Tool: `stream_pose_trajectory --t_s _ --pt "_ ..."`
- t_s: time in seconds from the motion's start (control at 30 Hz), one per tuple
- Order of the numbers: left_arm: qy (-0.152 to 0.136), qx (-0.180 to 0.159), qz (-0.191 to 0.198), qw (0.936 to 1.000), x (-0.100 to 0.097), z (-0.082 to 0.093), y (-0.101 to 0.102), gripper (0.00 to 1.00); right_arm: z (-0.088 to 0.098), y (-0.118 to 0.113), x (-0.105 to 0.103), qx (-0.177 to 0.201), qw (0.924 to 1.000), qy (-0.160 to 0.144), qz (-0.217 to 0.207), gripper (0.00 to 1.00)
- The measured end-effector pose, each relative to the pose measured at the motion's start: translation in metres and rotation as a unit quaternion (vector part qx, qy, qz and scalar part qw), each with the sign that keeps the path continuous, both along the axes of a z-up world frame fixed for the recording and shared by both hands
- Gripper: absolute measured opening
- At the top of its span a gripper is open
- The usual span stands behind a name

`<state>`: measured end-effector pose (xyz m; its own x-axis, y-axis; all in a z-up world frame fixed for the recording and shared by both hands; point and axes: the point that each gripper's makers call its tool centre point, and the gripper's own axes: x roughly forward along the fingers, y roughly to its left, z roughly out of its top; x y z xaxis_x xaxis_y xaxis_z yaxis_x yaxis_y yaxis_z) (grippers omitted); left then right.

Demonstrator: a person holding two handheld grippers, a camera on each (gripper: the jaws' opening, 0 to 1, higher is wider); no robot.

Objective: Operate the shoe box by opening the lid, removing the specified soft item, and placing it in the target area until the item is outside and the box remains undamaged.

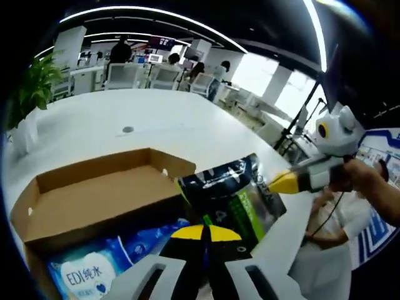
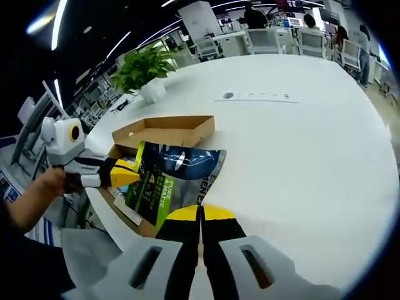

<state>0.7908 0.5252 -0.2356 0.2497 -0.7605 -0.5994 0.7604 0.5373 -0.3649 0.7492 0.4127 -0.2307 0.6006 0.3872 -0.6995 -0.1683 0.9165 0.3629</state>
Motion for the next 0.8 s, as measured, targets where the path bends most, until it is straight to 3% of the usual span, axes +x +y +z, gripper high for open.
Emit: stream_pose_trajectory --t_s 0.4,0.8 --pt "0.012 0.006 -0.023 0.9996 0.0 -0.007 -0.035 0.0 -0.001 -0.03 -0.001 -0.01 0.9998 0.01 -0.013 0.0" --pt "0.016 0.022 -0.051 0.9983 0.001 -0.017 -0.065 0.0 -0.016 -0.065 0.006 -0.028 0.999 0.024 -0.026 0.0"
